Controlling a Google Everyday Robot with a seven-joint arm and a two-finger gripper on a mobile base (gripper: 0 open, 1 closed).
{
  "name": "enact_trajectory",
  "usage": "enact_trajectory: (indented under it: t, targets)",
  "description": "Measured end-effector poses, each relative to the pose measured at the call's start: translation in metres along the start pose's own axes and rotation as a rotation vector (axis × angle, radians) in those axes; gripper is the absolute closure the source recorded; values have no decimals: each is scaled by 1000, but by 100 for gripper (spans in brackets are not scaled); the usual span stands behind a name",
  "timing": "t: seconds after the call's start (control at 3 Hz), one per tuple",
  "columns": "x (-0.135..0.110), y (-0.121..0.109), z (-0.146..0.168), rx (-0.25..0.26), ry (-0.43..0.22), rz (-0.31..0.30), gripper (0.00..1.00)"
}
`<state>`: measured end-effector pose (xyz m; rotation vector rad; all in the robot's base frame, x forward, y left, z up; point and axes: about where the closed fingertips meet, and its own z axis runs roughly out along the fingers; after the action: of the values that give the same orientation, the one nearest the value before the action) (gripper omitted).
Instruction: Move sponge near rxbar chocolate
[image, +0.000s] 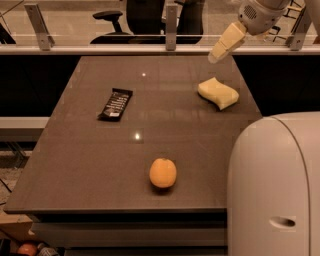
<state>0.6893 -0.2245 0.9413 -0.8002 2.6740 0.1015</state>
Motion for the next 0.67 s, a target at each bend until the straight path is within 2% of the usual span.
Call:
enact_trajectory:
  t: [0.33, 0.67]
  targets:
    - [-4, -4, -13, 37, -20, -1, 0]
    - [1, -6, -6, 40, 11, 4, 0]
